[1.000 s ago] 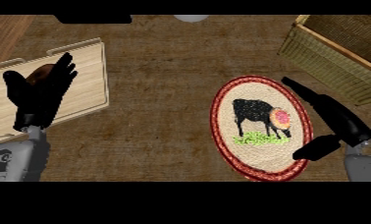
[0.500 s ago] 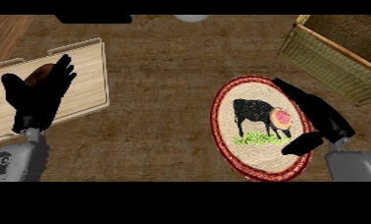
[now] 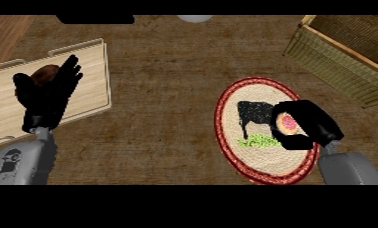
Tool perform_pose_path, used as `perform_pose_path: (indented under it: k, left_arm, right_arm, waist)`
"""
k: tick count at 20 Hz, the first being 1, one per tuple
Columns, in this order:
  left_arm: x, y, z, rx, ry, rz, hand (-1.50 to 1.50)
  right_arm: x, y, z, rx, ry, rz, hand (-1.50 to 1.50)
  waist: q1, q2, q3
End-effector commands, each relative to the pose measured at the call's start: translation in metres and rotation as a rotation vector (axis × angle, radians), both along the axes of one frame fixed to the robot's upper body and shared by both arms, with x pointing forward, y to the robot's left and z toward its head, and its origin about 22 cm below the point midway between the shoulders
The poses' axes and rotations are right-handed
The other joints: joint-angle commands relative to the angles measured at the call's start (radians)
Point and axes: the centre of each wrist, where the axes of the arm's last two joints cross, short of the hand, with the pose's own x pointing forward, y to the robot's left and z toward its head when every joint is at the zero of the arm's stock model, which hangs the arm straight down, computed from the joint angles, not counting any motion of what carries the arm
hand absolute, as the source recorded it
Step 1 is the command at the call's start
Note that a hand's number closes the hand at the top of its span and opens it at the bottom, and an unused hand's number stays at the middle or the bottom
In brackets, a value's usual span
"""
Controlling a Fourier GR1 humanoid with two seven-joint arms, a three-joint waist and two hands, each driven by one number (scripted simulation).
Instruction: Pick the cupcake from the placemat and place it in the basket
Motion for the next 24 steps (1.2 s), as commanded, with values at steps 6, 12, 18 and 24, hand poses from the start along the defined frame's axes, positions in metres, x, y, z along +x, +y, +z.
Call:
perform_pose_path:
  k: [6, 12, 18, 24]
  left_arm:
    - [0.000, -0.005, 0.001, 0.000, 0.009, -0.033, 0.00]
    - [0.009, -0.008, 0.012, 0.015, 0.010, -0.064, 0.00]
    - [0.013, -0.016, 0.014, 0.009, -0.010, -0.062, 0.00]
    - [0.017, 0.000, 0.016, 0.011, -0.007, -0.040, 0.00]
  right_arm:
    - [0.041, 0.122, 0.046, -0.006, -0.004, -0.360, 1.50]
    - [0.054, 0.196, 0.078, -0.054, 0.025, -0.528, 1.50]
    - [0.057, 0.236, 0.129, 0.267, -0.104, -0.590, 1.50]
    - [0.039, 0.274, 0.175, 0.477, -0.423, -0.548, 1.50]
  waist:
    - [0.045, 0.000, -0.001]
    - [0.065, 0.004, 0.001]
    - [0.063, 0.006, 0.002]
    - [0.045, 0.001, 0.000]
